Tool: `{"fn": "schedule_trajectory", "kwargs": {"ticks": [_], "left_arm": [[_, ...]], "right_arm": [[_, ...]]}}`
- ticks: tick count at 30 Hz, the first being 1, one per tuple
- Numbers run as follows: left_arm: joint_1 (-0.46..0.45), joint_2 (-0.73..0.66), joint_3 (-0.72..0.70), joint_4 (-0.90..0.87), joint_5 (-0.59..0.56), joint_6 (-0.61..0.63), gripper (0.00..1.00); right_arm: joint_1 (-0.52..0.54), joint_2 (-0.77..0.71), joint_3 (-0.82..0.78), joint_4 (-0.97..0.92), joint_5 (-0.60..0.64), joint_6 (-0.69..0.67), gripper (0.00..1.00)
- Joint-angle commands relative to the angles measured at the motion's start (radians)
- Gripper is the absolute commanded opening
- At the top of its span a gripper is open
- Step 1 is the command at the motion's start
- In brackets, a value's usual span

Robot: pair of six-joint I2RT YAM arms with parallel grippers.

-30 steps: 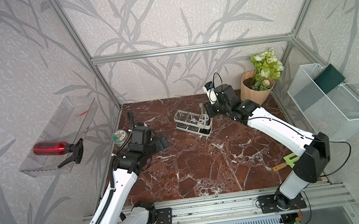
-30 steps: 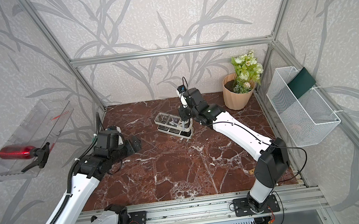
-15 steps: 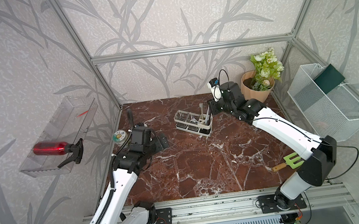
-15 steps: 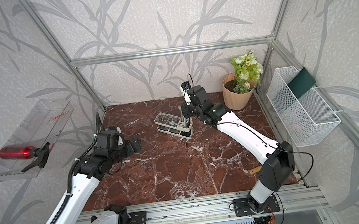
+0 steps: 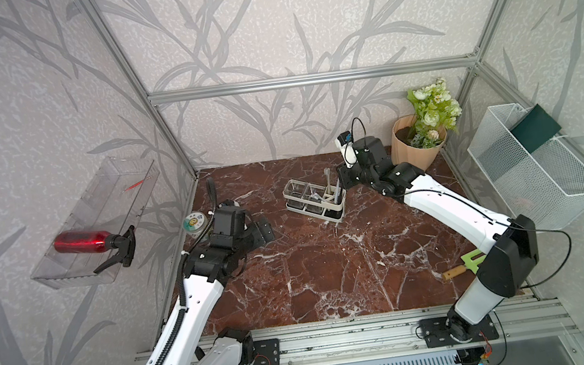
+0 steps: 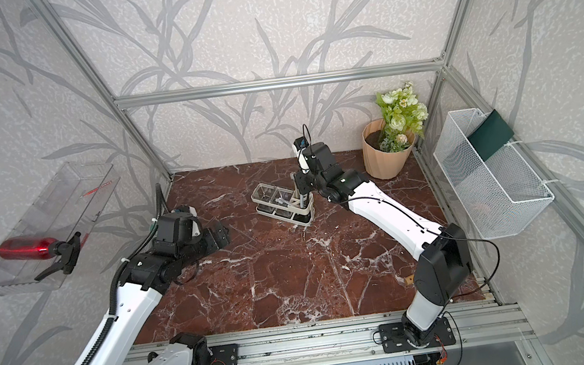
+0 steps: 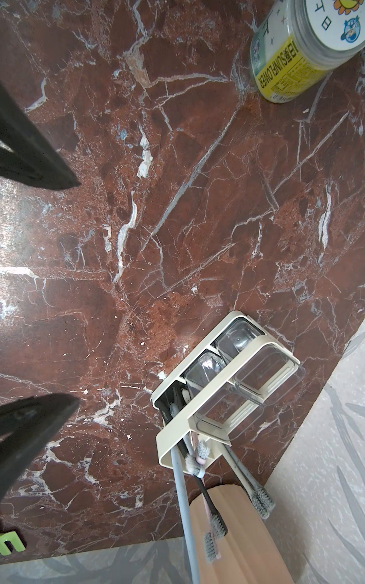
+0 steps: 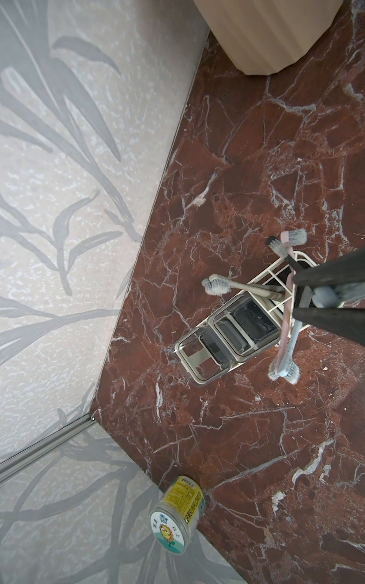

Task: Place the toothbrush into the toothbrush holder
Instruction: Place the toothbrush in the toothbrush holder.

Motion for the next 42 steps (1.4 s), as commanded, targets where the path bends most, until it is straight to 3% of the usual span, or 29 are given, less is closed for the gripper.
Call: {"fn": "schedule_trajectory", "kwargs": {"ticks": [1,21,42], "left_arm": [[0.006,-0.016,-0.010,0.002,0.003,0.005,0.99],[0.012,-0.011,-0.013,0.006,0.012,0.005,0.99],[0.015,-0.011,-0.016,0.012,0.023,0.006,0.99]], "right_arm": [[-0.002,0.021,-0.025,0.044,-0.005,-0.003,0.00],[0.016,0.016,-0.201,0.278,-0.020,-0.006,0.00],[0.051,0.044,-0.246,0.318,0.019,-0.053,0.00]]}}
